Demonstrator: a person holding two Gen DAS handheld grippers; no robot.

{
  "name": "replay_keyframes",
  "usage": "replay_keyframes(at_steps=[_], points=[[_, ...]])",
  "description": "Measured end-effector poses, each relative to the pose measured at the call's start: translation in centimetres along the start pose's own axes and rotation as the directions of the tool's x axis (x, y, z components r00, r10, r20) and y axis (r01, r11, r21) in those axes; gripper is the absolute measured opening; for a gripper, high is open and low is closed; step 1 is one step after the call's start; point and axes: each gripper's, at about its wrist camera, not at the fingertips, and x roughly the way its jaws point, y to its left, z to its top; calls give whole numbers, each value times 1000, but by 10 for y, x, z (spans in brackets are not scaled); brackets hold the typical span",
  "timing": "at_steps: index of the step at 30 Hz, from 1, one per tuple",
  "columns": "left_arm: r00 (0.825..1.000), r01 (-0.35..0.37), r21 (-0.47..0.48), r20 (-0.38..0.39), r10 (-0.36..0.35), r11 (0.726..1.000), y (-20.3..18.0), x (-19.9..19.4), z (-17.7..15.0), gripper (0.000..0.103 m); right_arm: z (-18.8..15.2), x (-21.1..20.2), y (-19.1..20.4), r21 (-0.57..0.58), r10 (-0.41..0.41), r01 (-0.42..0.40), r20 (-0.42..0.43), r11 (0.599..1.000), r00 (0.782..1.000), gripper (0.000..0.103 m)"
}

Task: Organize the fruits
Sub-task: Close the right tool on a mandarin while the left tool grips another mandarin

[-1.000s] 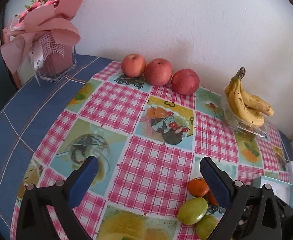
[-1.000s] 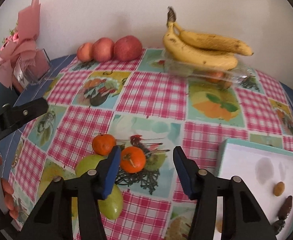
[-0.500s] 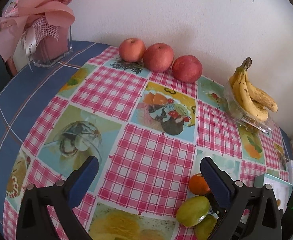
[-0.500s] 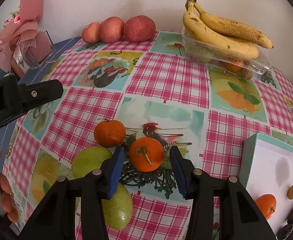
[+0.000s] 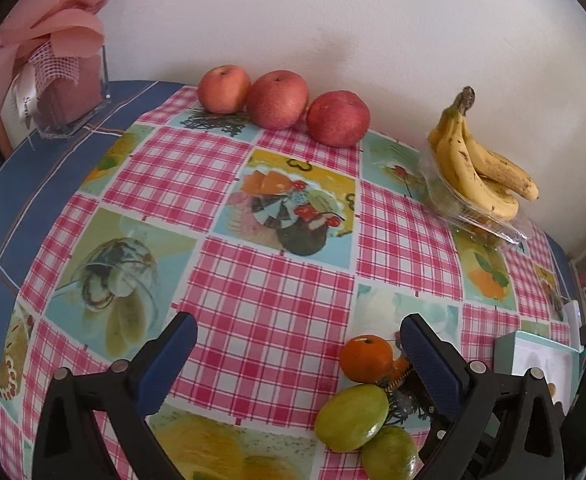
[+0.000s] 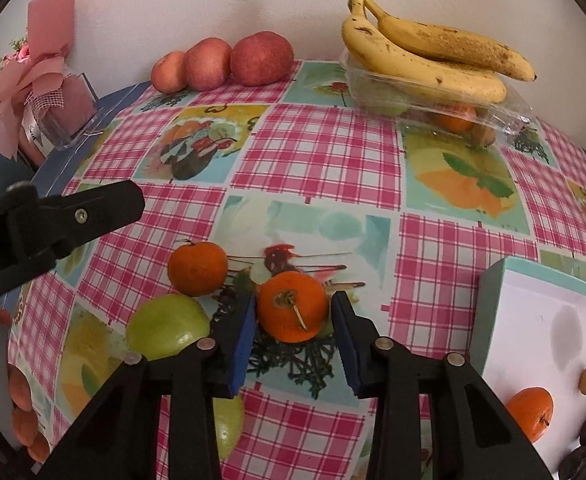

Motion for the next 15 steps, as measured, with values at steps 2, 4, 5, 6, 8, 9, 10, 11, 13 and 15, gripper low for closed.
replay_keyframes(at_steps=[2,4,5,6,8,9,10,11,13,15], points=[[1000,0,7,-6,0,1000,-3,1,-1,102,0,-1,-4,11,0,0,2,1000,1000,38],[1000,5,13,-12,-5,1000,-6,3,-2,102,0,-1,-7,14,-4,4,3,1000,1000,38],[1000,8,17,-15,-8,1000,-7,4,-2,102,0,-1,-9,15,-8,8,4,1000,1000,38],[1000,10,20,-18,-10,1000,-8,5,-3,102,0,-2,-11,19,-12,12,4,1000,1000,38],[999,18,25,-29,-17,1000,-11,8,-4,102,0,-2,-19,39,-16,16,4,999,1000,38],[999,20,24,-36,-19,1000,-13,9,-5,102,0,-3,-22,50,-19,18,4,999,1000,38],[999,21,24,-43,-20,999,-14,11,-6,102,0,-3,-27,59,-25,25,3,998,1000,38],[998,25,27,-52,-24,999,-16,13,-6,100,0,-4,-29,63,-32,32,3,997,999,38],[998,32,38,-63,-30,999,-21,16,-8,95,-1,-5,-35,72,-42,42,2,997,999,38],[996,36,42,-78,-33,998,-24,19,-10,86,-1,-6,-41,89,-42,42,1,995,999,38]])
